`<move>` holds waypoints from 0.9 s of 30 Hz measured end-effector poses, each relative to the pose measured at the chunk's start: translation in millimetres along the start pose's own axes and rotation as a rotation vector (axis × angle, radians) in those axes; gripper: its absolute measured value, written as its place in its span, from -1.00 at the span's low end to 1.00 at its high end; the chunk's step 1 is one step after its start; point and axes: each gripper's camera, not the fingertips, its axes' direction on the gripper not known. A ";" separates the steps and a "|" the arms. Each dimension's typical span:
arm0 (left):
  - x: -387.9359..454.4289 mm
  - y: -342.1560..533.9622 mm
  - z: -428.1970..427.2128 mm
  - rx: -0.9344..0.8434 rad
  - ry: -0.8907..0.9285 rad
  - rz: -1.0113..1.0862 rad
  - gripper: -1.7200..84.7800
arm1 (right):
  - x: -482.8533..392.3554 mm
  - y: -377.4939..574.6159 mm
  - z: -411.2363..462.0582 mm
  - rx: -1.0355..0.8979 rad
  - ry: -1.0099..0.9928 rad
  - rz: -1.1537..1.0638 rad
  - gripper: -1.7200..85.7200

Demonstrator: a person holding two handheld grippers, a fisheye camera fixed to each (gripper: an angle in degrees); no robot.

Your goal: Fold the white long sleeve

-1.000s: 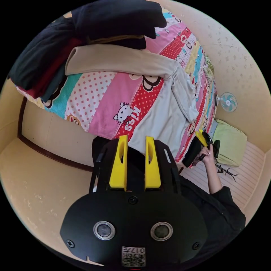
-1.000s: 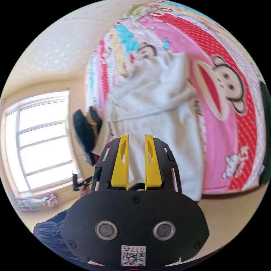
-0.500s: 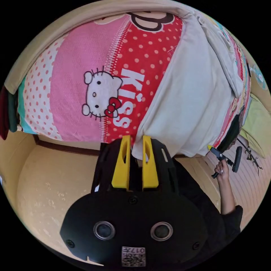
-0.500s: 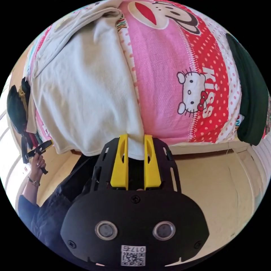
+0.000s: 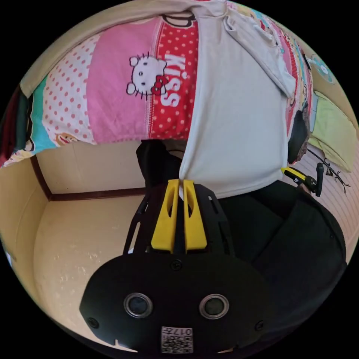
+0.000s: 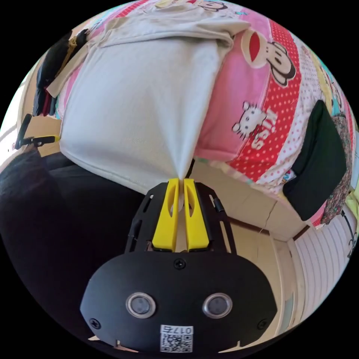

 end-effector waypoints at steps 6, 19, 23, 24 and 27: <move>-9.2 -2.0 14.9 -0.093 -0.021 -0.229 -0.78 | 28.1 -21.3 56.3 -0.203 -0.006 0.169 -0.85; 97.7 -81.5 -140.6 0.512 -0.094 0.053 -0.77 | 100.3 -133.8 -95.6 0.287 -0.064 0.215 -0.81; 134.5 -135.1 -165.1 0.612 -0.144 0.095 -0.73 | 109.1 -181.3 -140.0 0.427 -0.112 0.234 -0.79; 141.2 -154.5 -161.6 0.596 -0.166 0.096 -0.72 | 111.0 -195.9 -150.8 0.461 -0.128 0.232 -0.79; 148.6 -204.8 -126.6 0.437 -0.234 0.090 -0.71 | 114.4 -232.6 -161.4 0.479 -0.142 0.260 -0.77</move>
